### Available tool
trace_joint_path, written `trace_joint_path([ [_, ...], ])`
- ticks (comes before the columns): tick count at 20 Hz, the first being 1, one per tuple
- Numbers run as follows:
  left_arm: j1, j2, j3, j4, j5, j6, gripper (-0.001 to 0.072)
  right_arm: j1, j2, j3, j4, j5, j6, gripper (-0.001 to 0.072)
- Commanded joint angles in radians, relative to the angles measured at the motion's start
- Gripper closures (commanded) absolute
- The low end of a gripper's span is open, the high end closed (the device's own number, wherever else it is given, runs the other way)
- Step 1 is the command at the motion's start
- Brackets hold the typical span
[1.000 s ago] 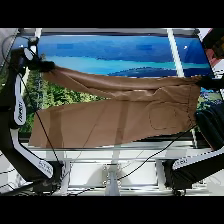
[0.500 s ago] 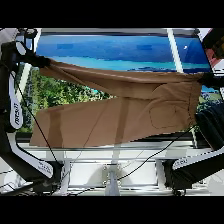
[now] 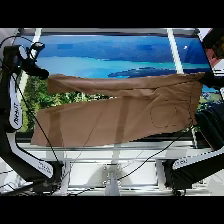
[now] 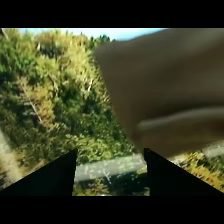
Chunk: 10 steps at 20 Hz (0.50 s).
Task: Fold the clothes and pants, and hang the long-sleeved shirts on hangers.
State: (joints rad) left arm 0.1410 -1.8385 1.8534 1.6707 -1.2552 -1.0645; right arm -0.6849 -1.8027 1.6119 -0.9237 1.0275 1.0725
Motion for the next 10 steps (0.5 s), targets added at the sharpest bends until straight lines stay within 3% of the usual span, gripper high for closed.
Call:
trace_joint_path([
  [1, 0.0, 0.003, -0.011, 0.005, -0.026, 0.006, 0.0222, 0.0, 0.0, 0.0, 0.002, 0.008, 0.0, 0.0677],
  [2, 0.0, 0.003, -0.011, 0.005, -0.023, -0.011, 0.0222, 0.0, 0.0, 0.0, 0.0, 0.007, 0.0, 0.0677],
  [4, 0.001, -0.002, -0.012, -0.008, -0.019, -0.126, 0.0216, 0.0, 0.0, 0.0, -0.001, 0.007, 0.0, 0.0677],
  [5, 0.001, -0.007, -0.012, -0.037, -0.019, -0.173, 0.0167, 0.0, 0.0, 0.0, -0.001, 0.008, 0.0, 0.0677],
  [6, 0.0, -0.014, -0.012, -0.084, -0.018, -0.226, 0.0059, 0.0, 0.0, 0.0, -0.001, 0.008, 0.0, 0.0677],
  [9, -0.003, -0.051, -0.012, -0.203, -0.019, -0.544, 0.0045, 0.0, 0.0, 0.0, -0.001, 0.008, 0.0, 0.0677],
  [10, -0.004, -0.069, -0.012, -0.219, -0.019, -0.586, 0.0046, 0.0, 0.0, 0.0, -0.001, 0.008, 0.0, 0.0677],
])
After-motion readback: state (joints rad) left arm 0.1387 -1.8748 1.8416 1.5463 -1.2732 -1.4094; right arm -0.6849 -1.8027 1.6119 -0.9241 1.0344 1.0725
